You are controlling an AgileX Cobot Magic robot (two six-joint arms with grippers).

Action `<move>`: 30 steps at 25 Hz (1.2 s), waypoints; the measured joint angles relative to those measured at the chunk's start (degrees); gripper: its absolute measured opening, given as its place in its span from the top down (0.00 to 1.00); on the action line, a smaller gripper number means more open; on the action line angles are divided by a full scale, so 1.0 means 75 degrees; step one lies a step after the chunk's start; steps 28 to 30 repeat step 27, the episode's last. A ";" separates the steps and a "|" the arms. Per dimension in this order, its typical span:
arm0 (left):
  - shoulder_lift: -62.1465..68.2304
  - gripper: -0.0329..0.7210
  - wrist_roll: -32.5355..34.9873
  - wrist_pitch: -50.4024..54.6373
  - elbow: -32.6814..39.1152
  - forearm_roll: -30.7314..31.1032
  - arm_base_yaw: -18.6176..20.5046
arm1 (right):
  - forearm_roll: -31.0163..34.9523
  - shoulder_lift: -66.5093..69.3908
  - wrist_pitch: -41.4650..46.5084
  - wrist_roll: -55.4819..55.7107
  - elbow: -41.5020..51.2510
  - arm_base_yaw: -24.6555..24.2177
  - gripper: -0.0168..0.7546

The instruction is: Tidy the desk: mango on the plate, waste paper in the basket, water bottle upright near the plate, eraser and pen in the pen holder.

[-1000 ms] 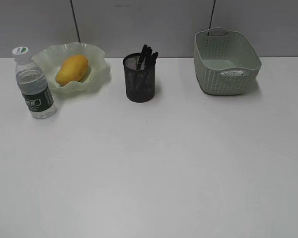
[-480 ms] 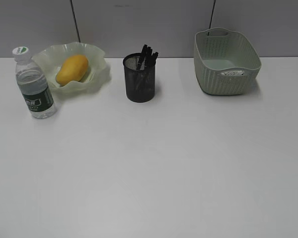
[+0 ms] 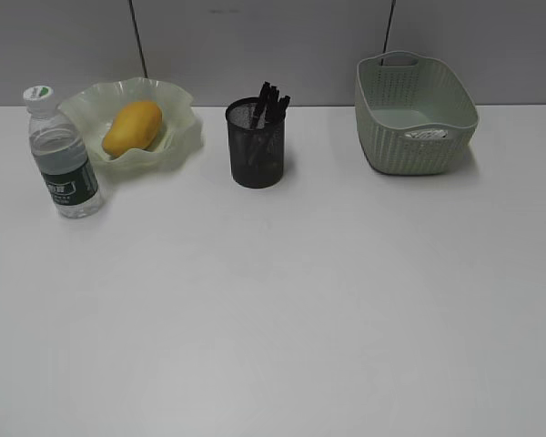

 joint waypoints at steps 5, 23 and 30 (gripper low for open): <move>0.0000 0.54 0.0000 0.0000 0.0000 0.0000 0.0000 | 0.0026 -0.0009 -0.0006 0.0000 0.0000 0.0000 0.26; 0.0000 0.63 0.0000 0.0000 0.0003 0.0000 0.0000 | 0.0026 -0.0009 -0.0006 0.0000 0.0000 -0.0009 0.26; 0.0000 0.64 0.0000 0.0000 0.0003 0.0000 0.0000 | 0.0026 -0.0009 -0.0006 0.0000 0.0000 -0.0009 0.26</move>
